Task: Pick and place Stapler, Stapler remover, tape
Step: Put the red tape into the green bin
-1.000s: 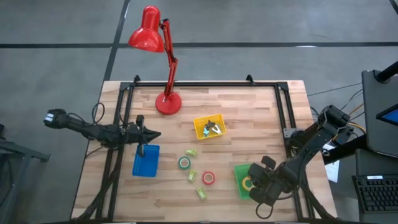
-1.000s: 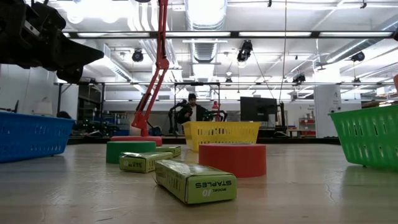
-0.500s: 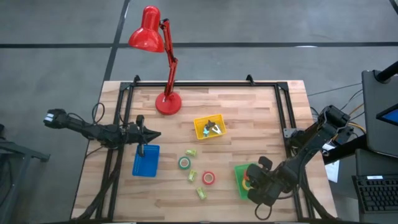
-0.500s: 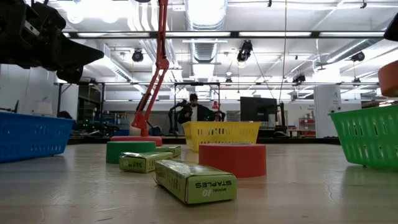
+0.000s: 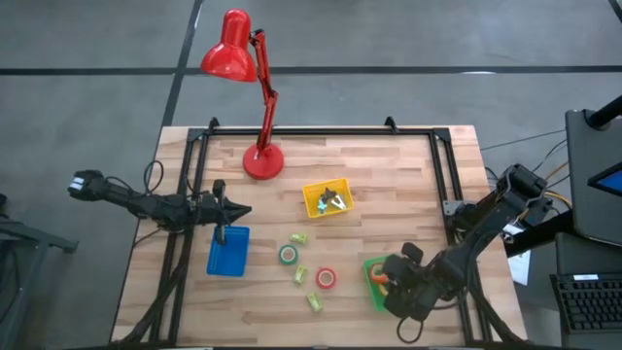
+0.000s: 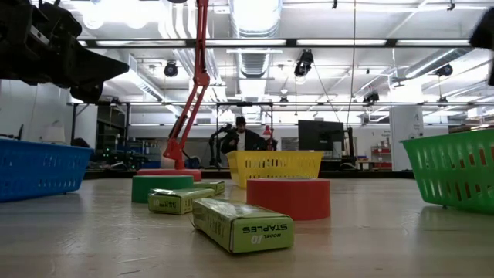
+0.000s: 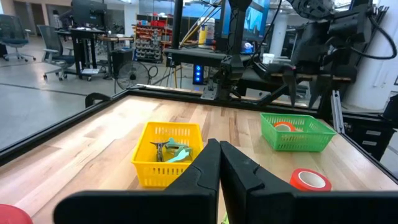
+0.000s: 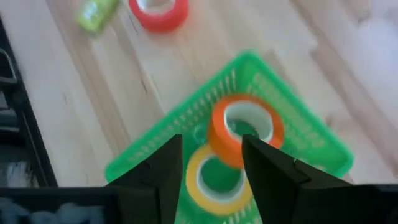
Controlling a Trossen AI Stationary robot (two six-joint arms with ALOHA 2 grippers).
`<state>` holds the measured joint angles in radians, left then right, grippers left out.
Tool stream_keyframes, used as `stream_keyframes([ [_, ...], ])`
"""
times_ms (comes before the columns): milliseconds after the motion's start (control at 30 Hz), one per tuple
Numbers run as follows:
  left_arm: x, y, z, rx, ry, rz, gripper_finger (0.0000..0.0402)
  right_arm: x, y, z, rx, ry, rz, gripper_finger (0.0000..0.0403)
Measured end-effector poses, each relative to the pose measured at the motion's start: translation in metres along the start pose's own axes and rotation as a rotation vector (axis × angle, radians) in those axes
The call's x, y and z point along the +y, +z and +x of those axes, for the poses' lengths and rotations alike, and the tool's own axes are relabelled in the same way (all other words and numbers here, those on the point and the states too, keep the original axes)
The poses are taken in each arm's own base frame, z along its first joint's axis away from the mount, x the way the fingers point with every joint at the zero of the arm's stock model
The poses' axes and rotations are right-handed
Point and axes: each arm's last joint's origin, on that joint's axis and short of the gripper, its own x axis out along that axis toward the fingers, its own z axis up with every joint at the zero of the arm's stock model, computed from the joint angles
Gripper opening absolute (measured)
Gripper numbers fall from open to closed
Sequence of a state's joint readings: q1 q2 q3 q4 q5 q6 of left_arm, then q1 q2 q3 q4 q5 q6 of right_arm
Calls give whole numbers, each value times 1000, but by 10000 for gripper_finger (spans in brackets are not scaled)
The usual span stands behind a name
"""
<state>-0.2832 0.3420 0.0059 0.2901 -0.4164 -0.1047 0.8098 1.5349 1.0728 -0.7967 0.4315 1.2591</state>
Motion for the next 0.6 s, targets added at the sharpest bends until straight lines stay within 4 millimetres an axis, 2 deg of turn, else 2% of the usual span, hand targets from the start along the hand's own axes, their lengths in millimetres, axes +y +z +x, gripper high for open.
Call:
stream_keyframes([
  [333,0,0,0,0,0,0,10,8,22,-16,-325,-80,-180,155],
  [600,0,0,0,0,0,0,10,4,40,-9,-370,-118,-198,145],
])
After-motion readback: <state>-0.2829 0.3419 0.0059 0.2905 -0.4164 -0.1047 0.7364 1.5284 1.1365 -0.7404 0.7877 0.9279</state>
